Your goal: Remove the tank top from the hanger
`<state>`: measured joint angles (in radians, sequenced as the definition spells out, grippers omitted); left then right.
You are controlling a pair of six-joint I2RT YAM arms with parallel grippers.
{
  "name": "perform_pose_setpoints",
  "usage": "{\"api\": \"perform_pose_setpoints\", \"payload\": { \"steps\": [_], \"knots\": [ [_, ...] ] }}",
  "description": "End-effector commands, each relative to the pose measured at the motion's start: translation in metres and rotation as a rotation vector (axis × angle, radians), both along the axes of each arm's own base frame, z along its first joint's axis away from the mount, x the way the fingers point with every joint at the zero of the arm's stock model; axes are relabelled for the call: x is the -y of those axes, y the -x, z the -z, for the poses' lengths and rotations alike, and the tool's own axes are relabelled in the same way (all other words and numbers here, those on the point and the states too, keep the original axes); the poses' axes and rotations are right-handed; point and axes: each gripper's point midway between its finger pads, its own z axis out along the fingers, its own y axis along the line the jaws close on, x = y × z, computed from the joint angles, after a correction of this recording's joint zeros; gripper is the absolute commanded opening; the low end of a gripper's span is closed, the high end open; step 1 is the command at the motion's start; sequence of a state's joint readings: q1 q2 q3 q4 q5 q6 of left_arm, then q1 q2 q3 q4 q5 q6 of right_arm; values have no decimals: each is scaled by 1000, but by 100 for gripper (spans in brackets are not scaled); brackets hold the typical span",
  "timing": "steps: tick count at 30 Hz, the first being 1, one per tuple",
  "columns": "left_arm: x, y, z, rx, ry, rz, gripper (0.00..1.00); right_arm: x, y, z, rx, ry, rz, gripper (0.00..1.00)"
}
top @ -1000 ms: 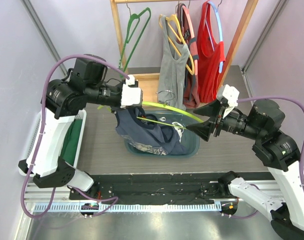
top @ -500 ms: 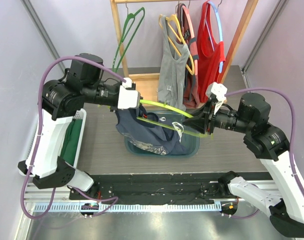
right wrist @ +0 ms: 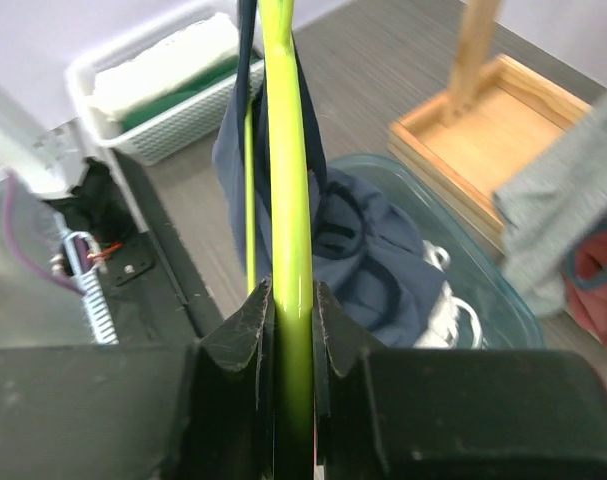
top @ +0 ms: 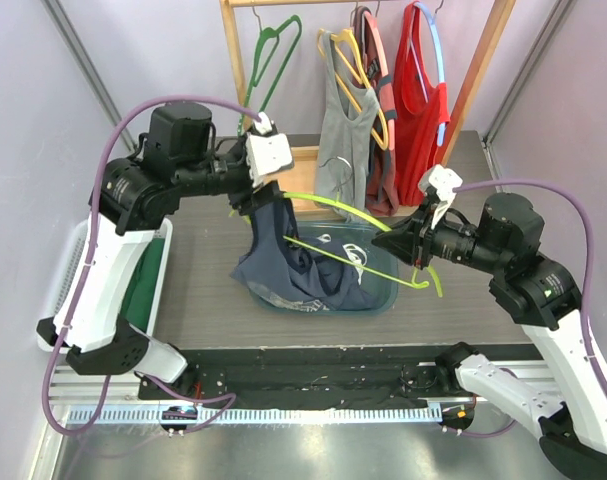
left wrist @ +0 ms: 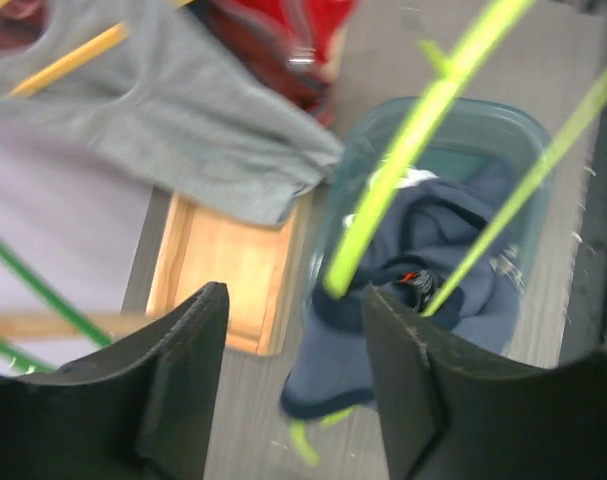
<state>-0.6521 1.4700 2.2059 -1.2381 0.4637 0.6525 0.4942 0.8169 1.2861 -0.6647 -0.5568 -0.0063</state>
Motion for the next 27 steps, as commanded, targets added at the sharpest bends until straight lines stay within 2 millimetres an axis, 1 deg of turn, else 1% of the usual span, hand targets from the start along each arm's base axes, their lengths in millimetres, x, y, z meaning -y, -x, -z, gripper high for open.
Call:
{"api": "perform_pose_setpoints", "payload": {
  "steps": [1, 2, 5, 6, 7, 8, 9, 10, 11, 12, 14, 16, 17, 21, 23, 24, 26, 27],
  "knots": [
    [-20, -44, -43, 77, 171, -338, 64, 20, -16, -18, 65, -18, 162, 1],
    [-22, -45, -46, 78, 184, -360, 65, 23, -16, -18, 65, -15, 177, 1],
    [-32, -47, -51, 73, 226, -430, 68, 35, -22, -28, 128, 3, 244, 1],
    [-34, -51, -44, 53, 224, -448, 69, 38, -22, -31, 145, 4, 256, 1],
    [-36, -48, -42, 22, 248, -466, 69, 42, -22, -39, 176, 3, 275, 1],
    [-33, -46, -35, -8, 249, -458, 69, 44, -21, -43, 196, 0, 280, 1],
    [-28, -47, -14, -61, 223, -452, 69, 46, -21, -48, 215, -3, 284, 1],
    [-25, -42, -5, -105, 225, -441, 69, 48, -20, -55, 238, -14, 292, 1],
    [-16, -36, 5, -153, 221, -395, 68, 48, -20, -58, 252, -11, 292, 1],
    [-11, -35, 24, -208, 200, -387, 66, 49, -18, -63, 267, -15, 288, 1],
    [-3, -30, 36, -276, 207, -368, 65, 48, -18, -65, 267, -12, 284, 1],
    [6, -29, 44, -319, 214, -339, 63, 47, -19, -66, 260, -13, 280, 1],
    [9, -30, 46, -339, 219, -339, 63, 46, -19, -67, 260, -18, 274, 1],
    [24, -30, 40, -391, 259, -294, 63, 44, -19, -67, 254, -22, 267, 1],
    [30, -30, 35, -405, 280, -273, 65, 43, -19, -66, 252, -22, 265, 1],
    [34, -32, 37, -424, 283, -275, 66, 44, -20, -65, 251, -19, 268, 1],
    [37, -31, 34, -428, 293, -257, 64, 44, -21, -64, 248, -16, 272, 1],
    [39, -33, 36, -435, 292, -260, 62, 44, -21, -64, 248, -17, 271, 1]
  ]
}}
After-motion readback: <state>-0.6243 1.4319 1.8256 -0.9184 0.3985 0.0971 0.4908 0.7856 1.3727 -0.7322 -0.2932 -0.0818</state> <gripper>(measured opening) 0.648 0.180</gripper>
